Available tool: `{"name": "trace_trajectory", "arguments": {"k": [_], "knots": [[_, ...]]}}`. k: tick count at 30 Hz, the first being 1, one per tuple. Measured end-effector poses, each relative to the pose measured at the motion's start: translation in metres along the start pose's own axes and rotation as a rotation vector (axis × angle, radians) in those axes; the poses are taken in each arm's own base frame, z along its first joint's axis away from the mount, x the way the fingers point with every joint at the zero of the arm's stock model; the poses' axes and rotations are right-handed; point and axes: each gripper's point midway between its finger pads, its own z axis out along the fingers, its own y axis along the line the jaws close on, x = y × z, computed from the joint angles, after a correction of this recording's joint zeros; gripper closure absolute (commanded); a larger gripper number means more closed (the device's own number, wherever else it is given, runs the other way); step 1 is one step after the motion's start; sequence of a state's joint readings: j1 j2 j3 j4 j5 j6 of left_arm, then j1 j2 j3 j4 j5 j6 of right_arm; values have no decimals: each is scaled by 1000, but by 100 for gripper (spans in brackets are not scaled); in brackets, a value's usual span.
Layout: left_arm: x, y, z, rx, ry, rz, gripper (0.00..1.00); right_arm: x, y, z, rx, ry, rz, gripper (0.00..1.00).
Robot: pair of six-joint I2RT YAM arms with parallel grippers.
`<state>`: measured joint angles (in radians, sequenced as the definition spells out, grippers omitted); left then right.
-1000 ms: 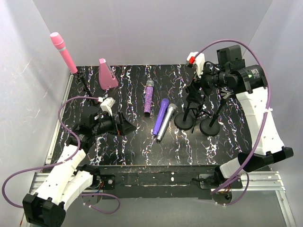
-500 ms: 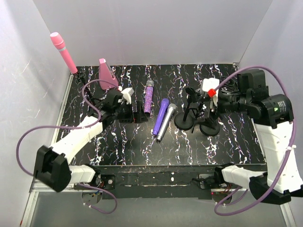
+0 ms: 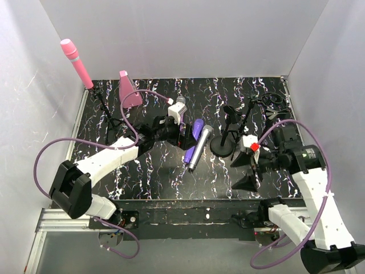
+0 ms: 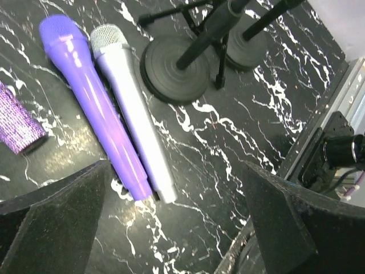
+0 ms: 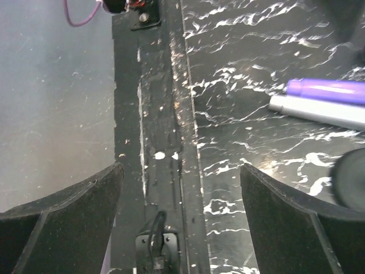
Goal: Attach the microphones to the stand
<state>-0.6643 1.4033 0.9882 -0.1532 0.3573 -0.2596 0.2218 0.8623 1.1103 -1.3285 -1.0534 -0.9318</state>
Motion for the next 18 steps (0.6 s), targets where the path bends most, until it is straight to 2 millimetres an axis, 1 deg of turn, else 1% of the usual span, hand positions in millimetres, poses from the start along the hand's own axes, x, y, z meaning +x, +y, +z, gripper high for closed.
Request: {"name": "trace_trajectory", "arguments": {"k": [3, 4, 7, 9, 13, 15, 18], "knots": [[-6, 2, 8, 8, -12, 13, 2, 26, 4, 11, -18, -1, 42, 13], [-6, 3, 13, 8, -5, 7, 2, 32, 4, 13, -18, -1, 51, 14], [-1, 9, 26, 1, 18, -24, 2, 51, 4, 20, -5, -11, 68, 14], [3, 10, 29, -2, 30, -44, 2, 54, 1, 20, 19, -23, 70, 14], [4, 14, 34, -23, 29, -62, 4, 48, -8, 16, 77, -59, 19, 15], [5, 21, 42, -53, 45, -72, 4, 48, -12, 16, 95, -73, 10, 16], [15, 36, 58, -115, 94, -87, 5, 53, -19, 16, 118, -85, 18, 17]]}}
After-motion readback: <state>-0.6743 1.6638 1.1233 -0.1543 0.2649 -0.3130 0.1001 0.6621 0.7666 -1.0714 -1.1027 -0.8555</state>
